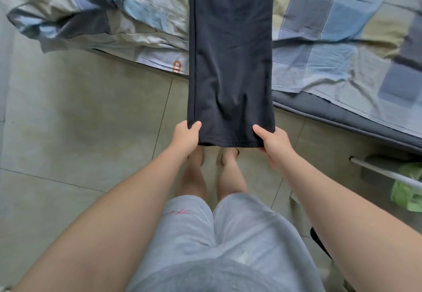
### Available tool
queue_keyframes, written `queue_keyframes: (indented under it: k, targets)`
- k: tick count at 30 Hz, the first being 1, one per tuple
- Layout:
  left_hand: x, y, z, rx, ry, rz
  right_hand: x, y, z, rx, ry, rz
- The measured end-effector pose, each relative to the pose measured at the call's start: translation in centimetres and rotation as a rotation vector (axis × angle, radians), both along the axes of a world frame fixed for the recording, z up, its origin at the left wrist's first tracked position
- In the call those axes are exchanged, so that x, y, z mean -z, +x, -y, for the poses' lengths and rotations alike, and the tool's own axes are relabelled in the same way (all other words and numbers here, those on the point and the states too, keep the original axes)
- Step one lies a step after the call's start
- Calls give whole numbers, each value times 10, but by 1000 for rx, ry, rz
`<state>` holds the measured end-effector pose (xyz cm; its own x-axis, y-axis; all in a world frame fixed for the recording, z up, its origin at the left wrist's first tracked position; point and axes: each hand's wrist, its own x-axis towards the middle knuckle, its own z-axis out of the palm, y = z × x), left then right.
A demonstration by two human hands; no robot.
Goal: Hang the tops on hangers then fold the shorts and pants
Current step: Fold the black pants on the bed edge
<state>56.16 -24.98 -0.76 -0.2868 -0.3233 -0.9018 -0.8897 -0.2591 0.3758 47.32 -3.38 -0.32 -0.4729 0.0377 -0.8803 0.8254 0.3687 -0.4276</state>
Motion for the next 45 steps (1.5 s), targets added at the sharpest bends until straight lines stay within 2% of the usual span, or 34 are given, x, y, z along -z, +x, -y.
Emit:
queue_keyframes:
  k: [10, 19, 23, 34, 45]
  targets:
    - [-136, 21, 49, 106, -6, 0, -129, 10, 15, 57, -44, -12]
    - [-193, 39, 67, 107, -19, -28, -199, 32, 18, 244, -137, -21]
    - [-206, 62, 72, -1, 26, -41, -214, 50, 13, 264, -179, 1]
    - [-221, 159, 30, 2, -13, -83, -222, 140, -31, 165, -203, 12]
    - [-210, 281, -33, 170, -76, 11, -211, 265, -98, 116, -151, 158]
